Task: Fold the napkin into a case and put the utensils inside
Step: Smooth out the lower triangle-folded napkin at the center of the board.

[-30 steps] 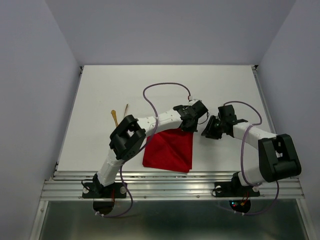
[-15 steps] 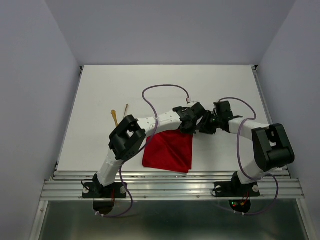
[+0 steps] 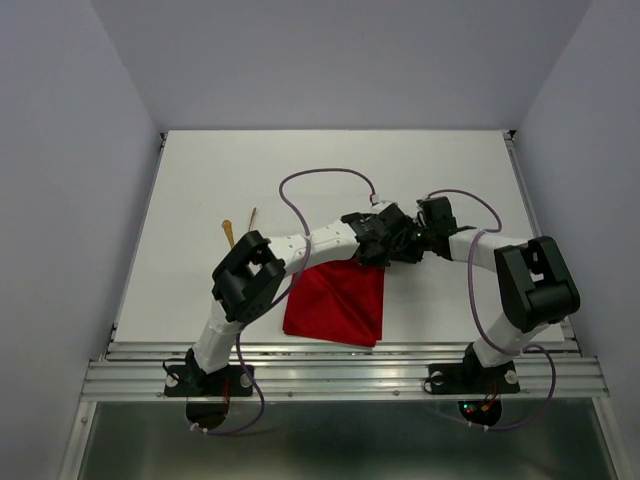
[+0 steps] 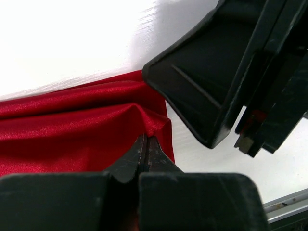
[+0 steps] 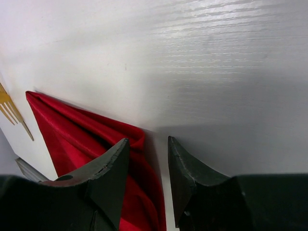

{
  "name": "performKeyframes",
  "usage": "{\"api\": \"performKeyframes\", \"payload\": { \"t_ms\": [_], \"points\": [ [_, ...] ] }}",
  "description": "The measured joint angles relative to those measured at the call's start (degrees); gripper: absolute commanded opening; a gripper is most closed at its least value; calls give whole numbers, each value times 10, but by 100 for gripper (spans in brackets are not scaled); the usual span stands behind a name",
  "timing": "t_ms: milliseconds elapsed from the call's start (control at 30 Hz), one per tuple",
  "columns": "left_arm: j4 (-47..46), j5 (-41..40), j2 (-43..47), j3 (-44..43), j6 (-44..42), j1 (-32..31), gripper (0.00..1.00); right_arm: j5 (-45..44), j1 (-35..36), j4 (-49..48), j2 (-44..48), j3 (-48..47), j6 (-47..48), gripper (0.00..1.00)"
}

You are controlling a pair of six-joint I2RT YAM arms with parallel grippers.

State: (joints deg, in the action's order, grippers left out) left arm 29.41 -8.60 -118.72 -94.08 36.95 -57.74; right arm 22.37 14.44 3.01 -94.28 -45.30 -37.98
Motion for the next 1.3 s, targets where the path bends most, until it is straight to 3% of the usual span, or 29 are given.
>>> {"api": "performKeyframes", "payload": {
  "t_ms": [167, 333, 767, 867, 1300],
  "points": [
    [0, 0, 1, 0, 0, 2, 0, 2, 13, -1, 0, 0, -4, 36],
    [0, 0, 2, 0, 0, 5, 0, 2, 22, -3, -3, 0, -9, 20],
    [-1, 0, 4, 9, 0, 9, 0, 0, 29, -5, -12, 0, -15, 17],
    [-1, 0, 4, 9, 0, 9, 0, -5, 29, -5, -12, 0, -19, 1],
    [-5, -3, 26, 27, 0, 12, 0, -28, 29, -13, 11, 3, -39, 1]
  ]
}}
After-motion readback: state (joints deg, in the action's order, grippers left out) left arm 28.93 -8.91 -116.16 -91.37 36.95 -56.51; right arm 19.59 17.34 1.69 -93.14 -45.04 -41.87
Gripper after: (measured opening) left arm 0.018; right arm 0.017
